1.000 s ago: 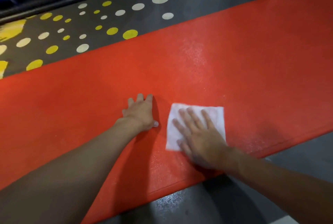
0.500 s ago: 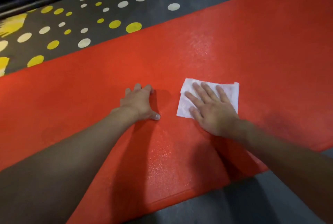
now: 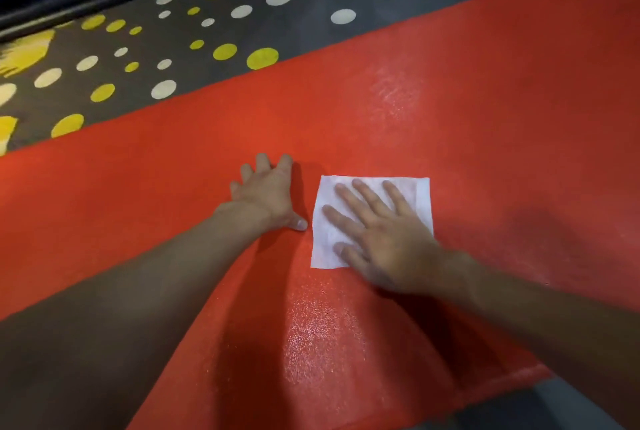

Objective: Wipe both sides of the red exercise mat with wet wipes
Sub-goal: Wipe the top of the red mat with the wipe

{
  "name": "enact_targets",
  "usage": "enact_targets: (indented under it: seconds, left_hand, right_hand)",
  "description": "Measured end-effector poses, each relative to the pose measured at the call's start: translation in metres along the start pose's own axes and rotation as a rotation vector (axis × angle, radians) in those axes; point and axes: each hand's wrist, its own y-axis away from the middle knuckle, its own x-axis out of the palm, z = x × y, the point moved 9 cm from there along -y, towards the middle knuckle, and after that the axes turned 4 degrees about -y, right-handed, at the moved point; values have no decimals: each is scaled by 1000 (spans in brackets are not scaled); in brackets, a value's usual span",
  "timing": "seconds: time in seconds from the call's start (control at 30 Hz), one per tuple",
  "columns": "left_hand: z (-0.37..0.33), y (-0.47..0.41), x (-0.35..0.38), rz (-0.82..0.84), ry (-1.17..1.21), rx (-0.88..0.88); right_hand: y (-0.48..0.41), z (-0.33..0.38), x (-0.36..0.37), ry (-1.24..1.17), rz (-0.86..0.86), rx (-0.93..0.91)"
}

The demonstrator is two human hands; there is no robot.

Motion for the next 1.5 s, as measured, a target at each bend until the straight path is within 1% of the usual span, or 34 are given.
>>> enact_targets:
  seconds: [0.03,0.1,0.13,0.17,0.2,0.27,0.3,0.33,0.4,0.43,0.47,0.53,0.6,0.63,0.73,0.77,0.8,0.83,0.87,0.9,0.93,1.0,1.03,1.07,1.13,1.17,1.2,1.23,1.3,1.33,1.37,1.4,1.47,1.5]
  left_hand:
    - [2,-3,5,33,-15,-20]
    - [4,-6,9,101,-9,-33]
    - [4,-9,9,115,-10,-21]
    - [3,-11,7,112,-21,-11]
    - [4,-13,5,102,-39,-6]
    - [8,-20,1,79,-51,4]
    - [13,-25,-1,55,-25,16]
    - [19,-31,-5,-7,30,19]
    - [34,-37,-14,-191,166,-70]
    - [39,-36,-13,-262,199,-134]
    - [37,-33,-6,-295,199,-169]
    - [24,-31,13,-309,171,-173]
    - [23,-35,16,-357,127,-174]
    - [27,-39,9,-390,97,-164]
    - [36,-44,-10,-549,25,-114]
    - [38,-45,-10,-572,48,-108]
    - [41,-48,-8,-559,97,-112]
    - [43,-52,-3,-528,144,-116]
    - [45,-54,1,-497,170,-117]
    - [46,-57,3,-474,173,-115]
    - [47,-59,5,-457,171,-112]
    - [50,-60,2,-473,201,-119]
    - [52,-59,-1,-500,243,-127]
    - [54,-57,-3,-525,293,-139]
    - [58,-56,-5,-547,353,-163]
    - [59,-57,-5,-544,341,-170]
    - [58,-58,-4,-534,305,-173]
    - [56,-61,-2,-521,266,-171]
    - [54,-64,0,-501,209,-178]
    - [53,-65,0,-495,193,-177]
    - [52,-66,0,-490,178,-176]
    - [53,-66,0,-487,168,-181]
    - [53,-65,-1,-482,161,-180]
    - [53,-65,-1,-480,162,-176]
  right_hand:
    - [-8,-14,-7,17,-18,-6]
    - [-27,-50,-22,1,-37,163]
    - [-33,-59,-20,-2,-36,270]
    - [-35,-54,-17,-17,-40,312]
    - [-34,-38,-11,-35,-37,285]
    - [-31,-13,-4,-26,1,84]
    - [-32,-16,-6,-8,13,8]
    - [-40,-33,-11,-6,12,14]
    - [-58,-70,-24,-32,1,209]
    - [-62,-75,-23,-22,0,306]
    - [-63,-67,-21,-18,-16,331]
    - [-58,-30,-13,-22,-38,179]
    - [-57,-26,-9,7,-12,9]
    - [-65,-42,-13,38,-23,5]
    - [-83,-76,-27,19,-31,276]
    - [-83,-67,-22,10,-41,287]
    - [-81,-49,-18,5,-23,234]
    - [-78,-31,-14,15,-3,123]
    - [-77,-24,-11,21,25,10]
    - [-80,-31,-12,17,51,-46]
    - [-90,-47,-18,10,64,-23]
    - [-107,-78,-29,11,26,176]
    - [-110,-80,-29,42,1,256]
    - [-110,-66,-23,52,20,249]
    - [-103,-25,-11,52,70,50]
    - [-101,-17,-9,53,89,-68]
    - [-102,-23,-11,50,117,-125]
    - [-111,-40,-18,51,108,-107]
    - [-133,-82,-32,41,36,130]
    - [-138,-93,-33,47,12,274]
    - [-140,-89,-29,37,5,352]
    - [-141,-72,-24,19,-4,336]
    - [-137,-29,-15,6,18,120]
    - [-137,-24,-14,10,54,12]
